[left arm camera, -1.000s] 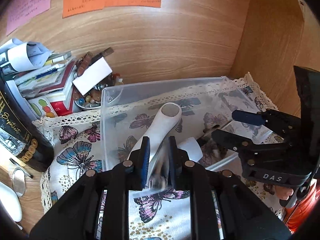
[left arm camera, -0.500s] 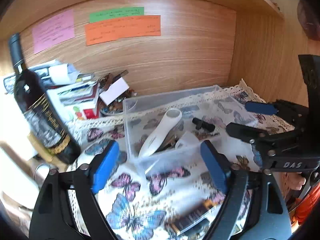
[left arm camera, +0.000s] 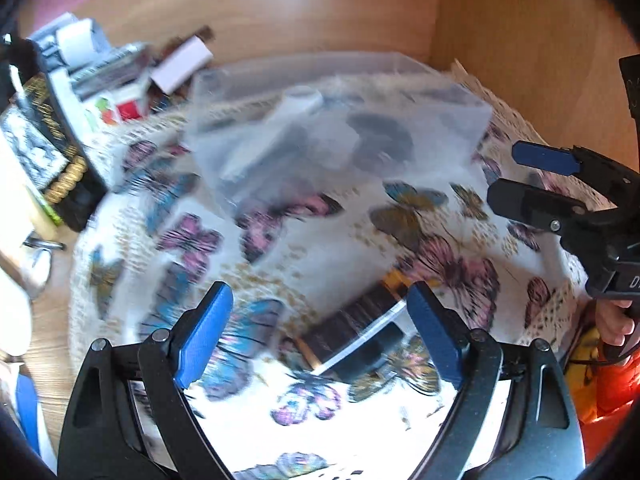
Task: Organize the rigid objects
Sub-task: 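Grasp the black-and-gold perfume box with the left gripper while the right grasps a black piece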
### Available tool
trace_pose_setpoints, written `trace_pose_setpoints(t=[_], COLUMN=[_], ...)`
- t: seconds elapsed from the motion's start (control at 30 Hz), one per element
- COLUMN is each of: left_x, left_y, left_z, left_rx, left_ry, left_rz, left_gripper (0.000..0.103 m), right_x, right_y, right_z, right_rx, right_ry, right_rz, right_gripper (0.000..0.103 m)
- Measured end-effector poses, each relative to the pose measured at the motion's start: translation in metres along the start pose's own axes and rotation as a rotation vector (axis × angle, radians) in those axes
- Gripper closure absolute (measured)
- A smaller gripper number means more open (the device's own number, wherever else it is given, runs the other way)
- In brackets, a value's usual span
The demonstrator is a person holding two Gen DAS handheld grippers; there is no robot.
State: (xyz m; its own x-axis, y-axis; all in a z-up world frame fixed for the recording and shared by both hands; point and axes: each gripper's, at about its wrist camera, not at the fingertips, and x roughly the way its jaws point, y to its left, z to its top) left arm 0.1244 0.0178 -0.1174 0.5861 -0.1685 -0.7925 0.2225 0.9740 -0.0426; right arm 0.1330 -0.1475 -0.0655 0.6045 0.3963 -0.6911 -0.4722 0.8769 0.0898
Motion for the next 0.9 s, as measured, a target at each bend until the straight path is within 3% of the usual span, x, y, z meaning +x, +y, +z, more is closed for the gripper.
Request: trace_pose_setpoints(t=[0.07, 0.1, 0.2, 0.27, 0.33, 0.4, 0.67, 0.9], left_x=[0.004, 0.007, 0.018, 0.018, 0.017, 0.015, -0.008, -0.03], left_y=[-0.007, -0.011, -0.015, -0.014, -0.008, 0.005, 0.045, 0.055], left_z=[-0.002, -0.002, -0.003, -0.003, -0.001, -0.002, -0.023, -0.058], left_rx=[0.015, 0.029, 0.051, 0.054, 0.035, -0.018, -0.171, -0.163], left_ry=[0.017, 0.024, 0.066, 0.051, 0.043, 0.042, 0.009, 0.004], left_rz=[-0.041, -0.043, -0.041, -0.024, 0.007, -0.003, -0.018, 0.001], left_gripper=[0.015, 0.02, 0.044, 0.051, 0.073, 0.079, 0.08, 0.08], right_x=[-0.001, -0.001, 0.0, -0.001, -0.001, 0.001, 0.015, 0.034], right_y=[-0.002, -0.003, -0.003, -0.001, 0.003, 0.008, 0.041, 0.076], right_z=[-0.007, -0.009, -0.015, -0.018, -0.019, -0.02, -0.023, -0.022], right_rx=[0.009, 0.011, 0.012, 0.007, 0.0, -0.007, -0.069, -0.114], right_ry=[0.013, 0.019, 0.034, 0.039, 0.04, 0.044, 0.083, 0.123], right_rz=[-0.001, 0.0, -0.004, 0.001, 0.012, 0.027, 0.107, 0.169], right_gripper=[0.022, 0.022, 0.022, 0.022, 0.022, 0.022, 0.022, 0.026])
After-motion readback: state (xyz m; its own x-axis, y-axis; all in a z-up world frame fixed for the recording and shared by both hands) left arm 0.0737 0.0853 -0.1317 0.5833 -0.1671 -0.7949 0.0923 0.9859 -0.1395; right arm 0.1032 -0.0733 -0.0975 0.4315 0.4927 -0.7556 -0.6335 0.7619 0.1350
